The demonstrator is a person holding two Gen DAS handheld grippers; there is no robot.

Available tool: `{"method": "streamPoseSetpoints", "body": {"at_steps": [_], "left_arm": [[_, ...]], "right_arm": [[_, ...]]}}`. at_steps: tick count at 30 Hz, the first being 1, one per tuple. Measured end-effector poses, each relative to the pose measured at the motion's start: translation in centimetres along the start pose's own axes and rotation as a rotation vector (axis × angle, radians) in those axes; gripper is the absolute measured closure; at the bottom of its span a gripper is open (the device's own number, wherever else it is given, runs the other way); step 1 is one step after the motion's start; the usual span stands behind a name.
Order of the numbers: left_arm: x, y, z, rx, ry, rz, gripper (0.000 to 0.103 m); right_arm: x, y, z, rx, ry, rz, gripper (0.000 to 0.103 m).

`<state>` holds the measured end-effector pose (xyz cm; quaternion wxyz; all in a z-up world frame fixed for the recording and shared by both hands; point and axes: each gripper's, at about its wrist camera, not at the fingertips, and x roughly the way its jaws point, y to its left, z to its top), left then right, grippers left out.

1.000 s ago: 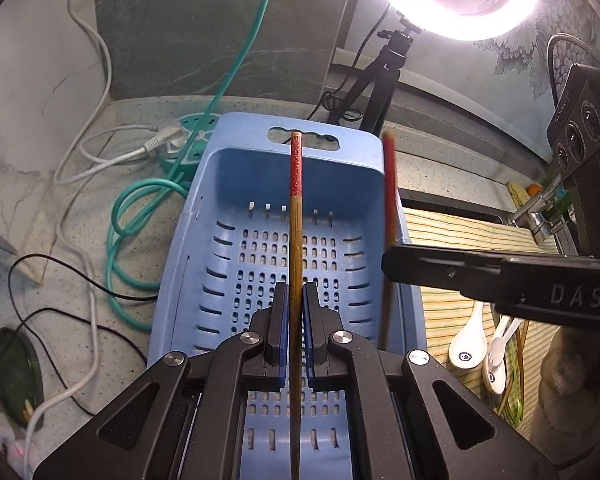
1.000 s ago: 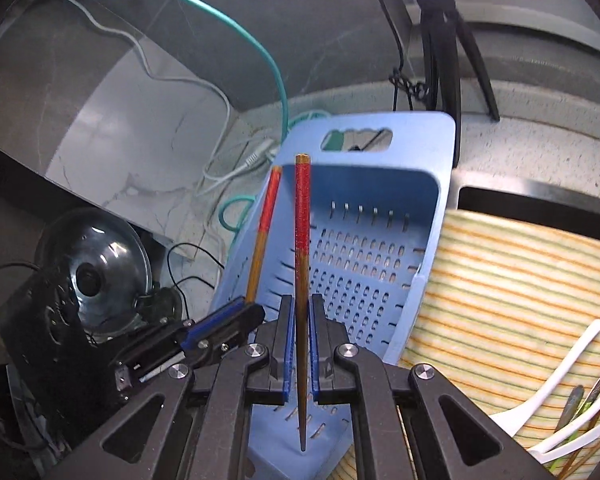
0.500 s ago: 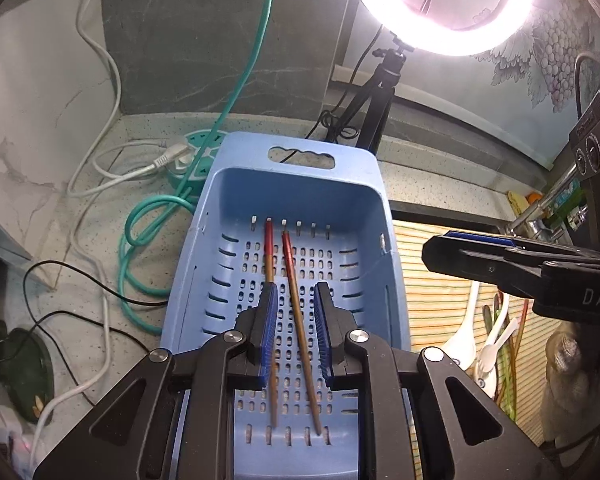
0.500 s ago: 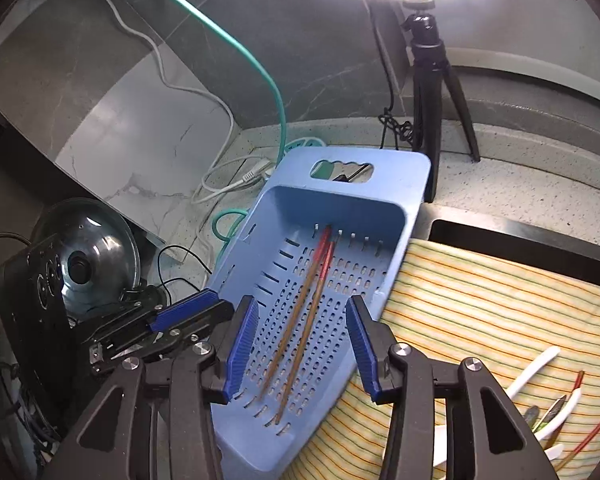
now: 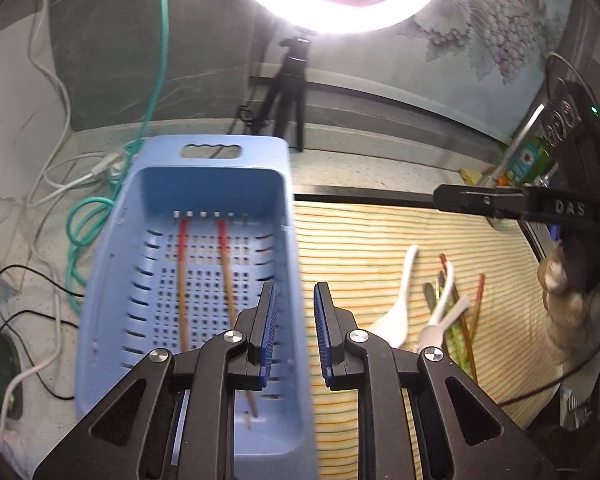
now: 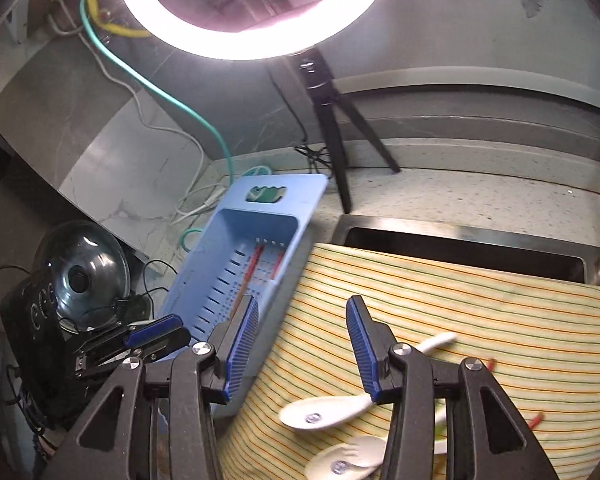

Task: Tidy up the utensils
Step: 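Move the left tool from the basket to the white ceramic spoon, then close the left tool on the white ceramic spoon's handle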

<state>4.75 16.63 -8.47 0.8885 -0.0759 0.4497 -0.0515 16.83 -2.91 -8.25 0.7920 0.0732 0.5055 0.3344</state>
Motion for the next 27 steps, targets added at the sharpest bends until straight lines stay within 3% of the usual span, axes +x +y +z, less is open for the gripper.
{"method": "streamPoseSetpoints", "body": {"at_steps": [6,8,12,16,27], "left_arm": [[0.6,-2.3,-1.0,0.002,0.030,-0.076,0.085],[0.8,-3.0,-1.5,-0.004,0.053,-0.099,0.073],[1.1,-4.3,-2.6,-0.022,0.086,-0.130,0.070],[1.9,-5.1,-3.3,-0.054,0.124,-0.132,0.064],[5.1,-5.4,-4.7,-0.175,0.205,-0.126,0.063]], "right_arm": [[-0.7,-3.7,-1.0,0.057,0.086,-0.054,0.060],[-0.6,-4.5,-1.4,0.082,0.103,-0.043,0.060],[0.2,-6.1,-2.1,0.134,0.141,0.004,0.060],[1.6,-6.8,-2.4,0.157,0.178,0.017,0.060],[5.9,-7.5,-2.9,0.170,0.284,0.001,0.060]]}}
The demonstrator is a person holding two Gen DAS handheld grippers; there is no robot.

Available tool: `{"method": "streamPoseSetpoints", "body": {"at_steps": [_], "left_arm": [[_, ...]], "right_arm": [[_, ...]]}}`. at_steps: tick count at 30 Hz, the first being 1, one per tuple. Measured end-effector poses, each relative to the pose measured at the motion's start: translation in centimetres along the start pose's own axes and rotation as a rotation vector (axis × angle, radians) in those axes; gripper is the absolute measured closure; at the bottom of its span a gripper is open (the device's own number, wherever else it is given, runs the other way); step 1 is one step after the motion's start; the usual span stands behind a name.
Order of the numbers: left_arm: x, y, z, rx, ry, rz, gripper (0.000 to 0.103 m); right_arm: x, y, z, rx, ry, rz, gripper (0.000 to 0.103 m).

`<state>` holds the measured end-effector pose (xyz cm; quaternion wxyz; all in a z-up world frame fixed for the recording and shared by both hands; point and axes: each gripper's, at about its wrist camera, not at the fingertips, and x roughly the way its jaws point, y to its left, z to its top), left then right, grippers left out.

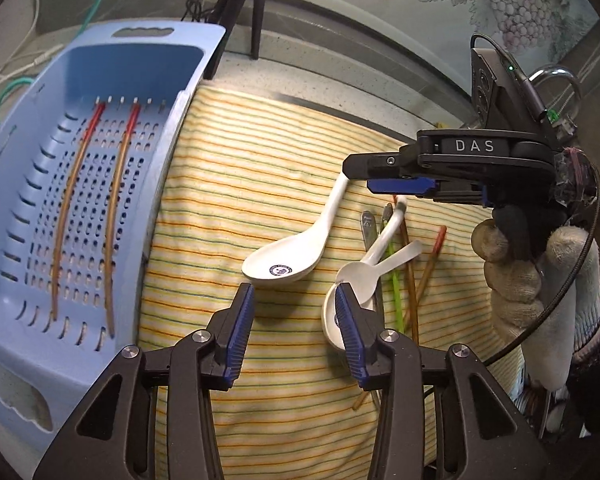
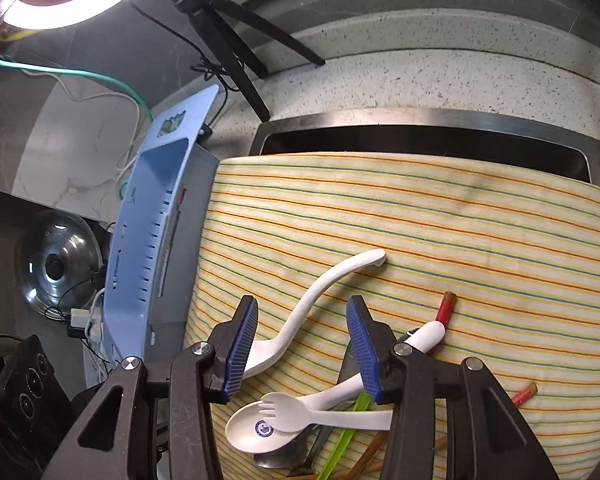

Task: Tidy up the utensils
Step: 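Close the left tool on the white ceramic spoon's handle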

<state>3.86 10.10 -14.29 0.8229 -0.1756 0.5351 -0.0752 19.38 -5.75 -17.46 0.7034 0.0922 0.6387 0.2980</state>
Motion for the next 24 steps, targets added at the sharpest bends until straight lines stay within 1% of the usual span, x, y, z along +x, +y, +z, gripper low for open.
{"method": "streamPoseSetpoints", "body": {"at_steps": [6,11,14,17,19,21,24], "left_arm": [[1.7,0.4,0.4,-0.030,0.027,0.006,0.063],[2.4,0.5,0.6,-0.026,0.037,0.006,0.063],[2.9,0.7,1.0,-0.031,0.037,0.009,0.062],[3.4,0.8,1.4,-0.028,0.042,0.007,0.062],[4.0,0.7,1.7,-0.030,0.045,0.013,0.062],[4.4,0.7,1.9,-0.030,0.042,0.008,0.062],[4.7,0.8,2.4,-0.039,0.041,0.002,0.062]], "right_arm": [[1.3,-0.4,0.7,0.020,0.022,-0.006,0.060],[2.2,-0.5,1.1,0.046,0.040,-0.012,0.061],[2.3,-0.2,1.2,0.030,0.036,-0.018,0.061],[2.4,0.0,1.2,0.015,0.034,-0.039,0.067],[2.5,-0.1,1.2,0.017,0.031,-0.042,0.075],[2.5,-0.2,1.1,0.015,0.033,-0.034,0.085],[2.5,-0.5,1.0,0.013,0.031,-0.022,0.087]]}}
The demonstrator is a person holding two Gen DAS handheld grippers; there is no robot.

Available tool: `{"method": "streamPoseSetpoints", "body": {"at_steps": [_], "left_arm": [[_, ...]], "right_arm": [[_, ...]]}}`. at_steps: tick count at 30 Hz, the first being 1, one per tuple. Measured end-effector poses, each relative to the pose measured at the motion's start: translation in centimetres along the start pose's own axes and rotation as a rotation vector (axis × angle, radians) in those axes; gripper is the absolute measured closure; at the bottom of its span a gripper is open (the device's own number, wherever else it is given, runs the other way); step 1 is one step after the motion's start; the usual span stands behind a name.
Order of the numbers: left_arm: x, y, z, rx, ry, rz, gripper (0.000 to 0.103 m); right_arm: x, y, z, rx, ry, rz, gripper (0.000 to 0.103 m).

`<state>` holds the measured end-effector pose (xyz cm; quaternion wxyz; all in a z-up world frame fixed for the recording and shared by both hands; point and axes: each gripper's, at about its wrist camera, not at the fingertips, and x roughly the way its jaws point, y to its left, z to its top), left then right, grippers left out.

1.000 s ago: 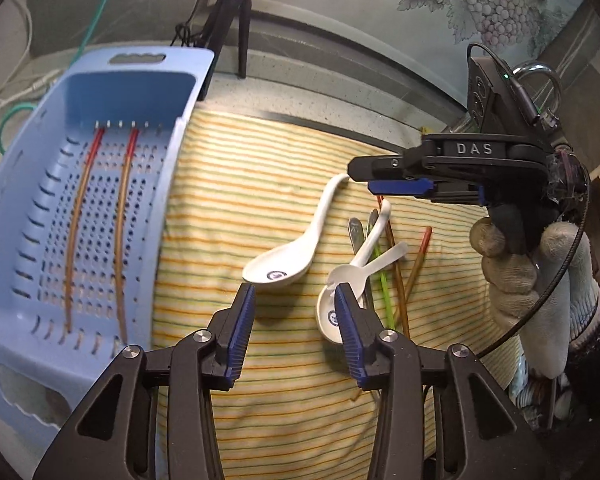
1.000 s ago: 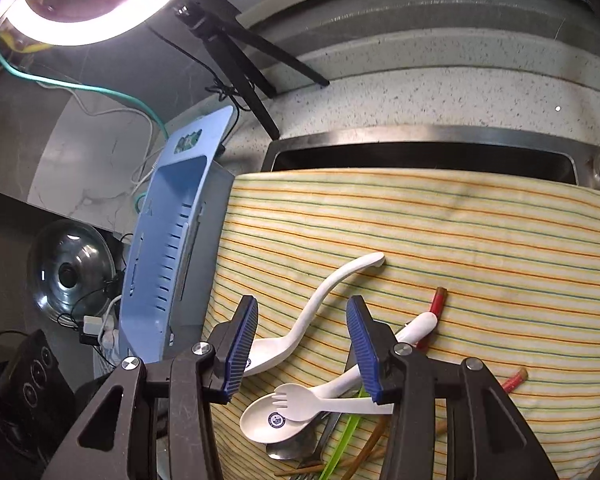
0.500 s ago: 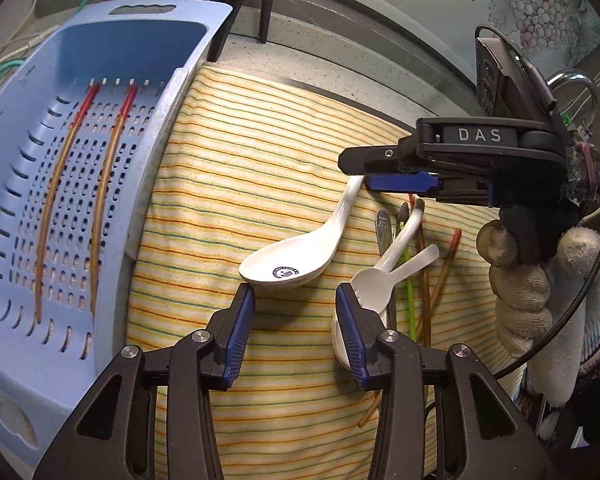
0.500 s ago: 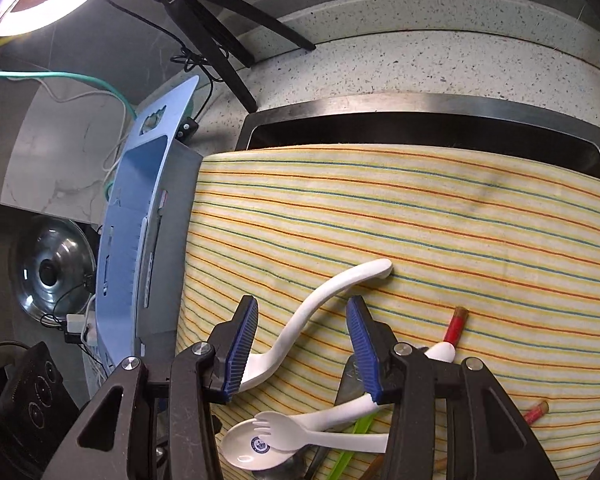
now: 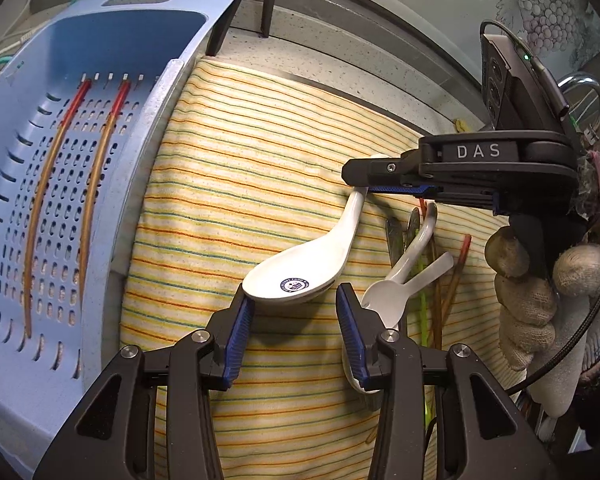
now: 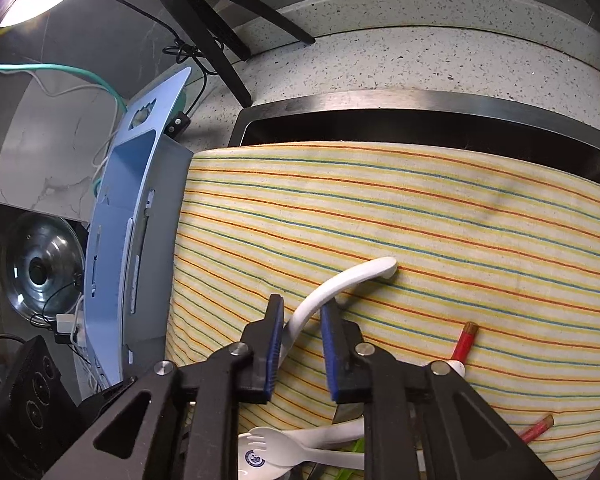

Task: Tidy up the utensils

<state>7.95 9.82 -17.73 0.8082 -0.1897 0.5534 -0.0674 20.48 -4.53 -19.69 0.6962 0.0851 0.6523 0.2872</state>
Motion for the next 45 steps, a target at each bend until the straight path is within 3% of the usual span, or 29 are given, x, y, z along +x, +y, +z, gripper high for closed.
{"method": "streamPoseSetpoints", "body": {"at_steps": [9,21,32,40,45], "left_arm": [[0.6,0.8,0.7,-0.044,-0.018,-0.035,0.060],[-1.8,-0.2,0.5,0.029,-0.113,-0.011,0.059],[-7.7,2.1,-0.9,0.002,-0.234,0.018,0.059],[-9.7,3.9,-2.5,-0.046,-0.282,0.050,0.062],[-9.3,5.2,-2.5,-0.075,-0.276,0.072,0.065]], "right_arm": [[-0.3,-0.4,-0.2,0.000,-0.018,0.020,0.087],[-2.7,0.4,-0.4,-0.009,-0.076,0.068,0.089],[-4.6,7.4,0.6,-0.135,-0.101,0.139,0.091],[-2.3,13.6,0.1,-0.269,-0.064,0.137,0.095],[0.0,14.9,0.5,-0.240,-0.021,0.162,0.094]]}}
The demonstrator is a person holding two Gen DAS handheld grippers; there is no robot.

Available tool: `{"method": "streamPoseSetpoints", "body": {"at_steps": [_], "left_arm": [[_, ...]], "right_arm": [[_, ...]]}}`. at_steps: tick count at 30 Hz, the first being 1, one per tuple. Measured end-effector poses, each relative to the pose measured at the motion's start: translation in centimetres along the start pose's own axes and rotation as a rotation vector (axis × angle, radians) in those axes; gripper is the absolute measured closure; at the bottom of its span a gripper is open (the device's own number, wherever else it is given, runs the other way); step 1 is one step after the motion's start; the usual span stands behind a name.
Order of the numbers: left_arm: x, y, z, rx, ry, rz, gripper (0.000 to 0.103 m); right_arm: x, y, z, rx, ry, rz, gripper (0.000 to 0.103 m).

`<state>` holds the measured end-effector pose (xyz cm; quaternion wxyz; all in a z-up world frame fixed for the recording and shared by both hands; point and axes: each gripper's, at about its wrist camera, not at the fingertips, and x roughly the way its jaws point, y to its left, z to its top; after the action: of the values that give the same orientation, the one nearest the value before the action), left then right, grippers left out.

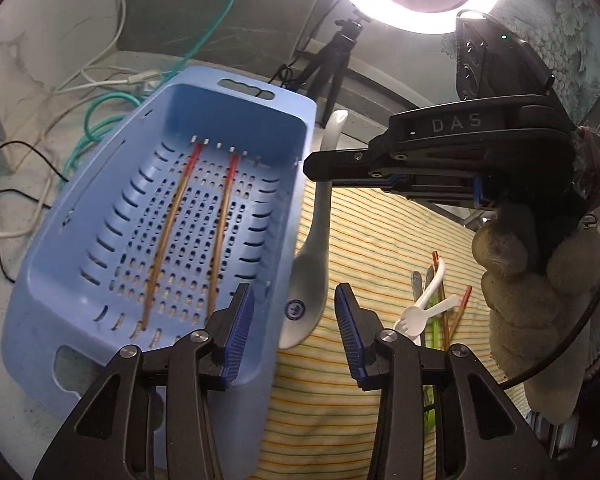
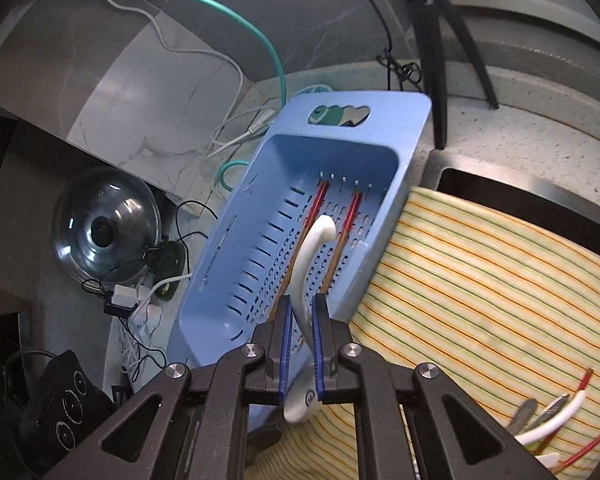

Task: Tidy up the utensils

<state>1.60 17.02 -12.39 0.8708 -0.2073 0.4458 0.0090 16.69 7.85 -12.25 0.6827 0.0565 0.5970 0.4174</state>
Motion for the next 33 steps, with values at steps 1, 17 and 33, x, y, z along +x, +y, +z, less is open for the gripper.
{"method": "streamPoseSetpoints", "body": {"at_steps": [1,17,33], "left_arm": [[-0.2,0.3,0.0,-0.003,-0.002,-0.006,0.065],[-0.6,-0.9,0.3,0.042,0.010,-0.089,0.065],[-1.9,1.5,-0.1,0.007,0.000,-0.015,0.065]], "right_arm": [[0.2,0.3,0.0,-0.004,0.014,0.006,0.094],[-2.6,2.8,1.2,-0.101,0.079,-0.034,0.096],[2.5,4.4,2.2,-0.124,0.149,-0.013,0.096]]}}
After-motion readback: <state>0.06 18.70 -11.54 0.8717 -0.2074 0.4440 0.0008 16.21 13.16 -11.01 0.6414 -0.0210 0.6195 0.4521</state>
